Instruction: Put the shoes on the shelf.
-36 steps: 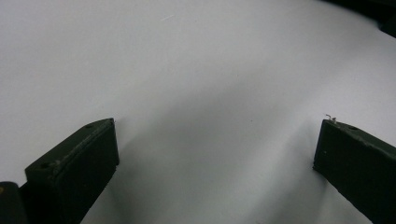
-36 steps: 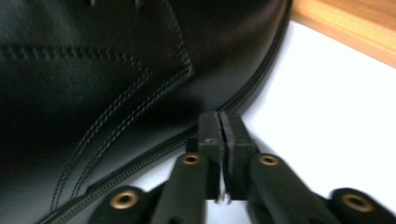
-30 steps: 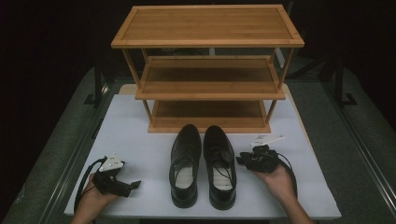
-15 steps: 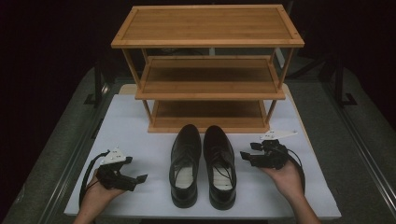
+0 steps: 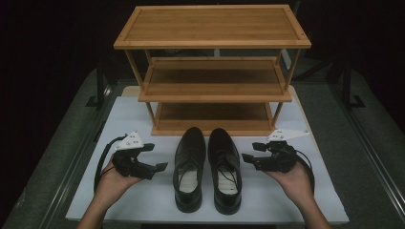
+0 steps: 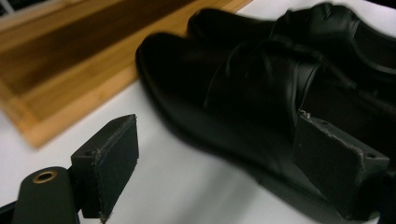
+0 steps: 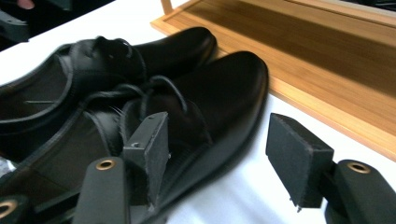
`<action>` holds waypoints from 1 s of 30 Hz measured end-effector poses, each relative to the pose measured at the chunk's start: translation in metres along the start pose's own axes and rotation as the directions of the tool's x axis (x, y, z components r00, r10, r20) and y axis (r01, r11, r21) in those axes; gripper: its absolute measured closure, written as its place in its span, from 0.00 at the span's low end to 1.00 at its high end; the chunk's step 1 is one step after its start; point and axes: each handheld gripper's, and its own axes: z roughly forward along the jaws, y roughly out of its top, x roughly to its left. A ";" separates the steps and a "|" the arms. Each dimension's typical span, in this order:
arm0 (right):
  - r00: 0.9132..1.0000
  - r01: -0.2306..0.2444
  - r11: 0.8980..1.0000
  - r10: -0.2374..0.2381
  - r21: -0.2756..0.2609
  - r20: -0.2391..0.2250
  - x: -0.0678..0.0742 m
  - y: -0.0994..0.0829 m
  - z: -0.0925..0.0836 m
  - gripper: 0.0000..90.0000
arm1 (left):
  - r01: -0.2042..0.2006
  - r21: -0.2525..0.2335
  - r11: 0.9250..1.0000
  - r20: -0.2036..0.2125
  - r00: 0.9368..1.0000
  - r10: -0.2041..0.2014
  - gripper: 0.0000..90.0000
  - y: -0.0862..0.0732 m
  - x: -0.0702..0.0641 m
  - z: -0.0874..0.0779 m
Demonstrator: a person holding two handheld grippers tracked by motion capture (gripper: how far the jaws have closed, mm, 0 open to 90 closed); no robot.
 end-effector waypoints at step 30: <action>0.996 0.068 0.995 -0.064 0.073 -0.061 0.023 0.004 0.040 0.42 | -0.084 0.058 0.995 0.078 0.994 0.079 0.23 0.018 -0.013 0.055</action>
